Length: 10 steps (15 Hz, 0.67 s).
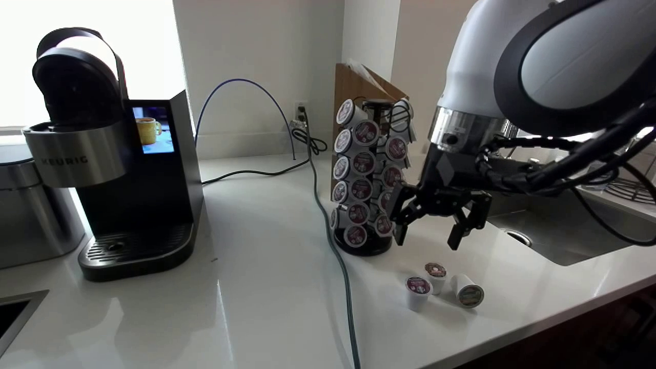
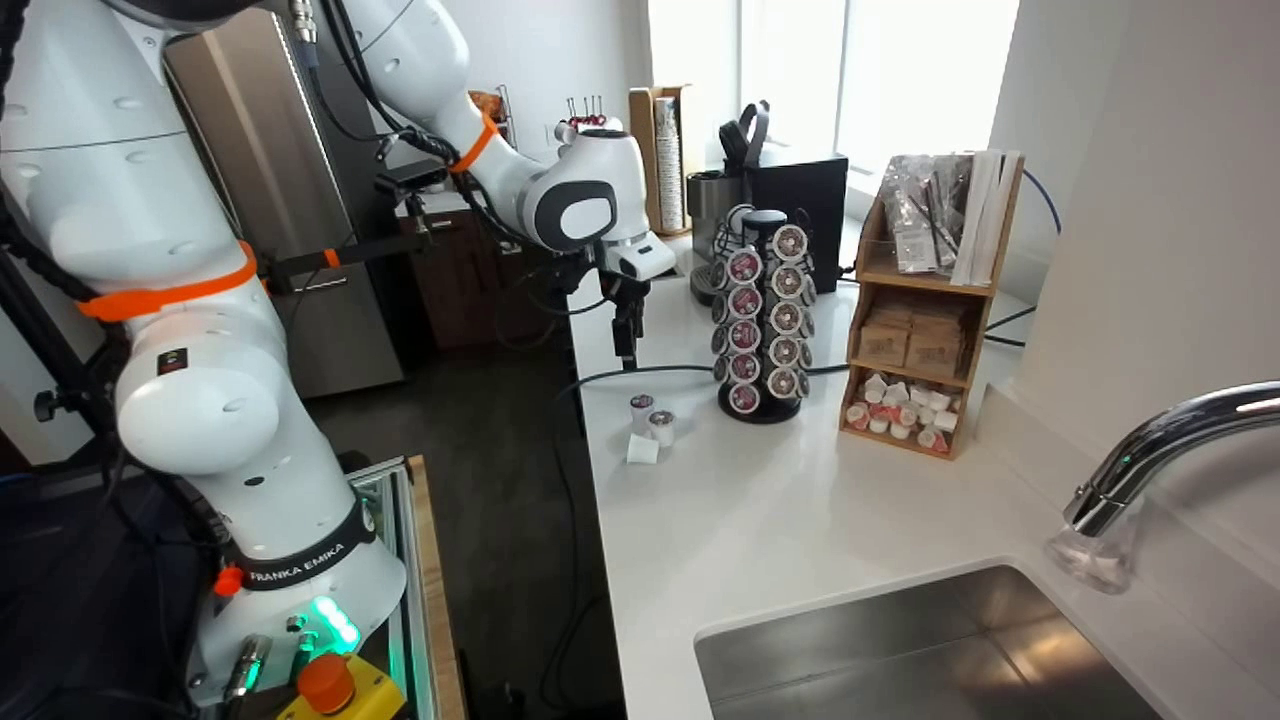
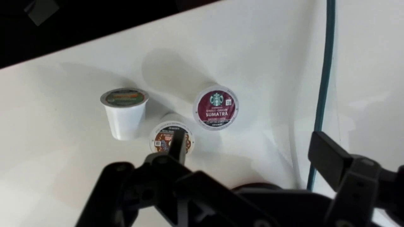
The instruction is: Place one coffee pod on the stand.
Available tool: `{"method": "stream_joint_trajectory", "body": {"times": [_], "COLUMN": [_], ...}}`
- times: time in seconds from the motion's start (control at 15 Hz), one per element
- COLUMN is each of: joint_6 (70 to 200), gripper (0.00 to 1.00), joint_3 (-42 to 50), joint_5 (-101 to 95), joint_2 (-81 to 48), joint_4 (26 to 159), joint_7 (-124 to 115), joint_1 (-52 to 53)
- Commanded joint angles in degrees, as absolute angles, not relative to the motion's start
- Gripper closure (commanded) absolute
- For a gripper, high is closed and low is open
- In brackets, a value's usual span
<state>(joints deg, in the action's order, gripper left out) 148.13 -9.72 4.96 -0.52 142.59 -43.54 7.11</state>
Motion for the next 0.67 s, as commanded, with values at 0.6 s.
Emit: {"method": "stream_joint_trajectory", "body": {"times": [0.6], "joint_6": [149.63], "gripper": [0.00], "joint_3": [-8.33], "joint_5": [2.49], "joint_2": [-3.13], "joint_4": [144.37], "joint_7": [-52.64], "joint_1": [8.01]}}
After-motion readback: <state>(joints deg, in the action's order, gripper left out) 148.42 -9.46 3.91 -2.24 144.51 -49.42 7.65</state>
